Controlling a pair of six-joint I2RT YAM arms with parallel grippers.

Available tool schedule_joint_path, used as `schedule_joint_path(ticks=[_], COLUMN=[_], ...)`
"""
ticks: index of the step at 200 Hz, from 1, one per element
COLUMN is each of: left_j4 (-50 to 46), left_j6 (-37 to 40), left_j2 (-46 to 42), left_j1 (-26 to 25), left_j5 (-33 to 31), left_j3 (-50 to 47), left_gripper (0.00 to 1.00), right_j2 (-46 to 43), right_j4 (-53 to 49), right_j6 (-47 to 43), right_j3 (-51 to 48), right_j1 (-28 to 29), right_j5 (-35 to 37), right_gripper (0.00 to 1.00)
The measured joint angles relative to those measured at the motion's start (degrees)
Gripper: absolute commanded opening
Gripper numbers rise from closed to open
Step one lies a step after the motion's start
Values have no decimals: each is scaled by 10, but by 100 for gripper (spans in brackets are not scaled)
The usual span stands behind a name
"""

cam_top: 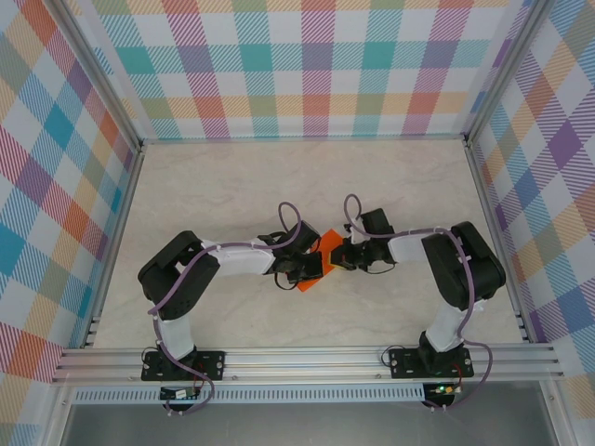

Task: Fold a paper plane with a square sheet of paper (pick it up from the middle)
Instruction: First fold in half a square sheet of paper at the center of the table.

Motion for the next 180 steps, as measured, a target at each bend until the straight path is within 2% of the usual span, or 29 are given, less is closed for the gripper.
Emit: schedule_joint_path(ticks=[46,84,110,135,180], left_j4=[-7,-32,-50,-65,-80], left_j6=[10,25,56,112,219], left_j2=[0,0,0,0,2], left_j1=[0,0,4,14,48], left_j5=[0,-1,-2,1,22], left_j3=[3,12,19,24,30], left_gripper=[0,0,0,0,0], right_j2=[3,2,-28,-76,-66], right_j4=[-17,-41,-40,-24,19], right_j6=[-2,-1,3,9,40], right_j3=[21,45,40,27,15], right_j1=[-84,-104,-105,-87,16], right_j5=[26,79,79,53,22], right_gripper=[0,0,0,0,0])
